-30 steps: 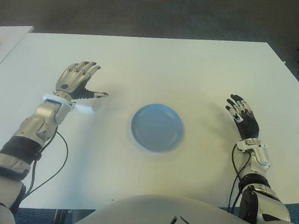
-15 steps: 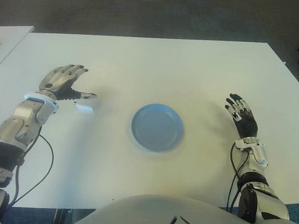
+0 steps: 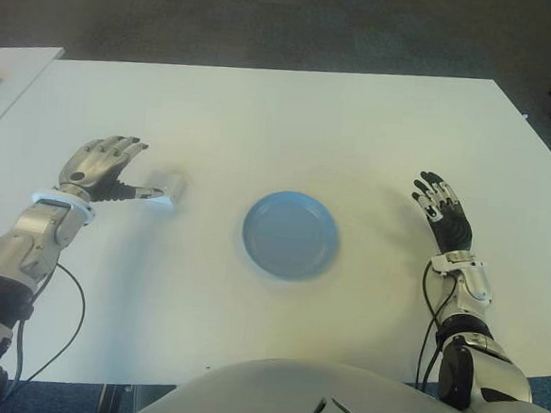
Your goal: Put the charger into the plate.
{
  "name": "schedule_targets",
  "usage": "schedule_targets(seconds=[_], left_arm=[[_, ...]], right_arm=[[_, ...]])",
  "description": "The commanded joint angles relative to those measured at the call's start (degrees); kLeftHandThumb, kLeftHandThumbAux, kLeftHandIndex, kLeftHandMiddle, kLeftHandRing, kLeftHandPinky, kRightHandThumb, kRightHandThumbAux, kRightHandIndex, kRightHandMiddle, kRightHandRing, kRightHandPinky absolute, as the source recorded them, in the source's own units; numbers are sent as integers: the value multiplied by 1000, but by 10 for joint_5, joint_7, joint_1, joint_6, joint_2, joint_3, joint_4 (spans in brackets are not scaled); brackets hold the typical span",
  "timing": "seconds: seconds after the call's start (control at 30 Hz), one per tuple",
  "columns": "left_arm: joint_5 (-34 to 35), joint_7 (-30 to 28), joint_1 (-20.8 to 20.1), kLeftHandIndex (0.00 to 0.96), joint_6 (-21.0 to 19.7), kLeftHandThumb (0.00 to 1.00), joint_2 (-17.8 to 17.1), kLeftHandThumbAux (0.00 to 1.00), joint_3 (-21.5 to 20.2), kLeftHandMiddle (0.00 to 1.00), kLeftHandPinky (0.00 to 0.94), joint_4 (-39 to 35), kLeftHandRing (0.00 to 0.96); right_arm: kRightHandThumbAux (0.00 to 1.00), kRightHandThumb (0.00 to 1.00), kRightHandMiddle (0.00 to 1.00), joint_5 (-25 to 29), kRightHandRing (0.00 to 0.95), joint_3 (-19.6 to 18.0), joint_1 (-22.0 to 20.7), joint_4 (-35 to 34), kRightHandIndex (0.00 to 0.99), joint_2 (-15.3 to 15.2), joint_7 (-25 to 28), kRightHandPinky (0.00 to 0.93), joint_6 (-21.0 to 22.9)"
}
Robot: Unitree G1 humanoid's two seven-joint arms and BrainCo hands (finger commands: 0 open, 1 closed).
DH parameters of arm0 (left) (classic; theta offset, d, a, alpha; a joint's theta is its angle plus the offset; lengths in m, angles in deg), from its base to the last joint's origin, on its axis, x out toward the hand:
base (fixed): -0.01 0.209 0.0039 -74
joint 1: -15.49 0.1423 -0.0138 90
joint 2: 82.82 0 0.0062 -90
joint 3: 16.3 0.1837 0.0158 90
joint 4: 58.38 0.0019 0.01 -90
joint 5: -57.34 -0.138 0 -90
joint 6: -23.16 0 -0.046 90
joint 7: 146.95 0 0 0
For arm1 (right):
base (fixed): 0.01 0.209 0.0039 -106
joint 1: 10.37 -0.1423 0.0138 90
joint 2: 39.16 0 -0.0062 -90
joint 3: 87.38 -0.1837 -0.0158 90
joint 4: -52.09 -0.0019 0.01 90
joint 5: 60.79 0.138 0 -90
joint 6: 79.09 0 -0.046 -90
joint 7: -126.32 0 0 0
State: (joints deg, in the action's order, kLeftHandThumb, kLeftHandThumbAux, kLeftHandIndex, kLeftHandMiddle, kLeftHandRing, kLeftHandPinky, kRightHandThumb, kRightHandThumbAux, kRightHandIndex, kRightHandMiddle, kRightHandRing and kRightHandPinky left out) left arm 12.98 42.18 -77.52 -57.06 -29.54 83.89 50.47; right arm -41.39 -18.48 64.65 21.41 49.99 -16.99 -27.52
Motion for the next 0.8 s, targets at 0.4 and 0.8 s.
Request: schedule_targets(seconds=[0.4, 0.8], left_arm=[[-32, 74, 41, 83, 23, 467, 42, 249, 26, 70, 91, 22, 55], [-50, 98, 31, 85, 41, 491, 42, 246, 45, 73, 93, 72, 58]], right_arm=[[666, 248, 101, -1, 80, -1, 11, 44, 121, 7, 6, 65, 36], [666, 248, 101, 1, 80, -4, 7, 50, 121, 0, 11, 65, 40]])
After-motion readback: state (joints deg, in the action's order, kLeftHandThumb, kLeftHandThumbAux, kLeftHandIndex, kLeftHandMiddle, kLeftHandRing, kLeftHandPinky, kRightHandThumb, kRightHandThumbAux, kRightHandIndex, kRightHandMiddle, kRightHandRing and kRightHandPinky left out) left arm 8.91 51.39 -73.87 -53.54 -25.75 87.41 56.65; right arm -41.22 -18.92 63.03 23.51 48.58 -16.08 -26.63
